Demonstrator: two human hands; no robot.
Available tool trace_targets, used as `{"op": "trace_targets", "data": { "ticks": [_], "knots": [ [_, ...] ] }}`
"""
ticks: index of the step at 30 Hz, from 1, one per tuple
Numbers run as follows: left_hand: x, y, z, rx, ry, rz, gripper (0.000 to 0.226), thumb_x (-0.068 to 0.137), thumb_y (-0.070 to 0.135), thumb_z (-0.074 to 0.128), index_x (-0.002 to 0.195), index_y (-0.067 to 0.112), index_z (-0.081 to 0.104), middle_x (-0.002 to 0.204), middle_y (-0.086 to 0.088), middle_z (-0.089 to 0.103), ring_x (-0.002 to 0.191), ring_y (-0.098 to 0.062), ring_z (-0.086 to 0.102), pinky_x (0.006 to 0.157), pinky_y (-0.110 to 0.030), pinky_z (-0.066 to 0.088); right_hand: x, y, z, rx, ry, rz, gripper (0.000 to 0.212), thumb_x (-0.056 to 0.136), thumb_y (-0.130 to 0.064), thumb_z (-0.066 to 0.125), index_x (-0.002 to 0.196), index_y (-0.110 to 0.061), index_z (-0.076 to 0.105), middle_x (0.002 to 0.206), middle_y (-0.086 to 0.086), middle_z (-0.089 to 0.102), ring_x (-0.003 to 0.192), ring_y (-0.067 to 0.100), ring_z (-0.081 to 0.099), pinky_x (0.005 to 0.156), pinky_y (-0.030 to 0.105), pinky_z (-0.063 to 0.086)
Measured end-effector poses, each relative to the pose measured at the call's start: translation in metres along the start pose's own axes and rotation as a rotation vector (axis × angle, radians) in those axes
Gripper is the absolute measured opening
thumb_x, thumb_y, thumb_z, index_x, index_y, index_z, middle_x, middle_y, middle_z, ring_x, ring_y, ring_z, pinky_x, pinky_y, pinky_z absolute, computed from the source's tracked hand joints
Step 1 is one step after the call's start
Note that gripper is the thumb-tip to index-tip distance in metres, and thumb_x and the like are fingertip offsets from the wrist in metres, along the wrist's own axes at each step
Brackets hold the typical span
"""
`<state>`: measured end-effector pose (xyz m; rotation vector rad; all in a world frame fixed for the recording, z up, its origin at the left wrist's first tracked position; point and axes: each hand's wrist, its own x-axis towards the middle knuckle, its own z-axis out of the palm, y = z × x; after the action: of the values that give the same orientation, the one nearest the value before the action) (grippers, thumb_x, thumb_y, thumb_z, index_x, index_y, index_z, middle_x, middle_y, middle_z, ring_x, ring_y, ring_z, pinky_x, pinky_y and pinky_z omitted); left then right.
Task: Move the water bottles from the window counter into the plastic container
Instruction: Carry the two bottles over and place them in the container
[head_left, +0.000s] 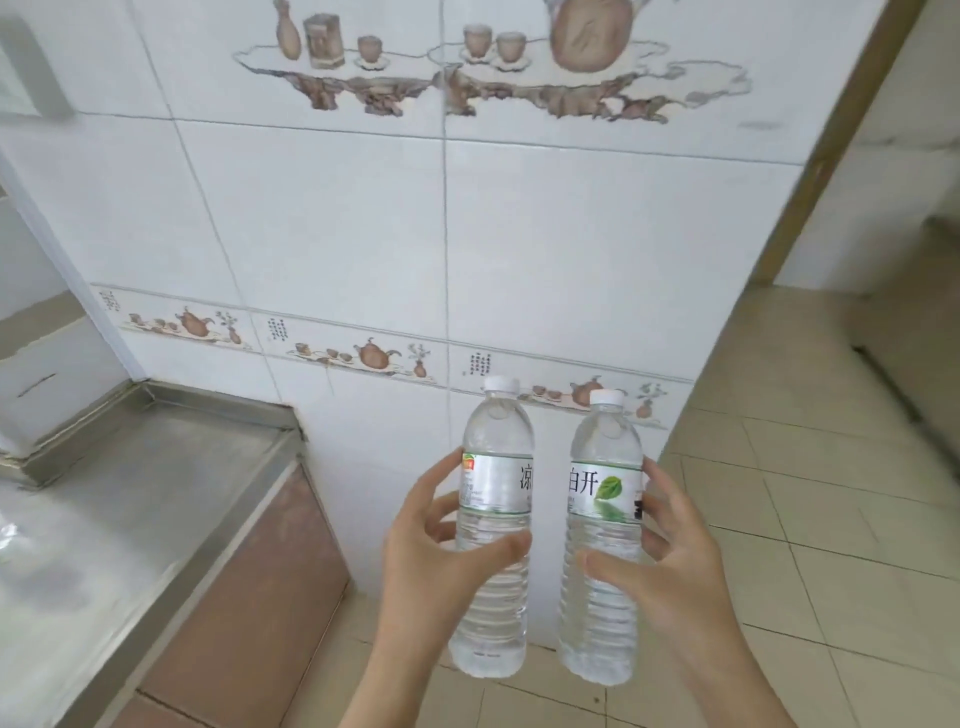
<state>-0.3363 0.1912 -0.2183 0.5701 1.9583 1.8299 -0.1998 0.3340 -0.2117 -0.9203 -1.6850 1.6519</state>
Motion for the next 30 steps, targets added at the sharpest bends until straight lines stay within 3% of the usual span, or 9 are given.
{"op": "trace_targets", "data": {
  "ticks": [3, 6, 11, 15, 22, 26, 30],
  "knots": [
    [0.003, 0.004, 0.051, 0.014, -0.091, 0.004, 0.083, 0.056, 0.016, 0.096, 0.115, 0.059, 0.057, 0.1, 0.013, 0.076, 0.085, 0.0, 0.071, 0.069, -0.018, 0.053, 0.002, 0.004, -0.049, 0.003, 0.098, 0.01, 0.103, 0.037, -0.012, 0.085, 0.124, -0.053, 0.049, 0.115, -0.015, 0.063, 0.107, 0.008, 0.061, 0.088, 0.041, 0.053],
    [0.008, 0.007, 0.096, 0.02, -0.189, 0.002, 0.084, 0.056, 0.017, 0.097, 0.117, 0.059, 0.057, 0.099, 0.013, 0.076, 0.086, -0.004, 0.072, 0.071, -0.021, 0.053, 0.002, 0.007, -0.093, 0.021, 0.204, 0.029, 0.105, 0.044, -0.002, 0.087, 0.13, -0.046, 0.046, 0.116, -0.013, 0.063, 0.109, 0.011, 0.061, 0.093, 0.049, 0.05],
    [0.018, 0.011, 0.163, 0.028, -0.361, 0.001, 0.086, 0.054, 0.016, 0.097, 0.119, 0.058, 0.057, 0.098, 0.016, 0.076, 0.086, -0.004, 0.071, 0.072, -0.021, 0.05, 0.0, 0.012, -0.149, 0.027, 0.385, 0.036, 0.102, 0.052, 0.006, 0.086, 0.131, -0.046, 0.046, 0.11, -0.014, 0.065, 0.103, 0.01, 0.064, 0.085, 0.042, 0.054],
    [0.031, 0.013, 0.217, 0.02, -0.492, -0.008, 0.084, 0.055, 0.012, 0.095, 0.118, 0.054, 0.059, 0.095, 0.02, 0.076, 0.085, -0.002, 0.07, 0.074, -0.022, 0.05, 0.007, 0.015, -0.186, 0.023, 0.512, 0.039, 0.098, 0.053, 0.004, 0.087, 0.123, -0.05, 0.047, 0.108, -0.017, 0.064, 0.094, -0.004, 0.064, 0.076, 0.03, 0.051],
    [0.08, 0.017, 0.325, 0.013, -0.655, -0.007, 0.087, 0.04, 0.033, 0.091, 0.115, 0.061, 0.057, 0.1, 0.018, 0.076, 0.097, -0.006, 0.07, 0.094, -0.035, 0.053, 0.057, 0.015, -0.253, -0.002, 0.723, 0.04, 0.098, 0.051, 0.003, 0.088, 0.124, -0.05, 0.049, 0.108, -0.012, 0.064, 0.1, 0.004, 0.063, 0.08, 0.035, 0.051],
    [0.117, 0.03, 0.387, -0.017, -0.767, 0.006, 0.085, 0.053, 0.01, 0.095, 0.115, 0.054, 0.059, 0.097, 0.015, 0.077, 0.087, 0.0, 0.07, 0.077, -0.019, 0.05, 0.097, 0.006, -0.29, -0.033, 0.816, 0.027, 0.099, 0.051, 0.004, 0.088, 0.126, -0.047, 0.049, 0.113, -0.01, 0.064, 0.106, 0.01, 0.062, 0.083, 0.038, 0.052],
    [0.145, 0.042, 0.446, -0.022, -0.842, 0.024, 0.083, 0.047, 0.019, 0.093, 0.113, 0.056, 0.06, 0.095, 0.013, 0.077, 0.087, -0.002, 0.071, 0.075, -0.018, 0.047, 0.129, 0.002, -0.324, -0.03, 0.918, 0.009, 0.097, 0.05, 0.003, 0.089, 0.119, -0.053, 0.048, 0.113, -0.011, 0.064, 0.102, 0.008, 0.064, 0.08, 0.036, 0.052]
  ]
}}
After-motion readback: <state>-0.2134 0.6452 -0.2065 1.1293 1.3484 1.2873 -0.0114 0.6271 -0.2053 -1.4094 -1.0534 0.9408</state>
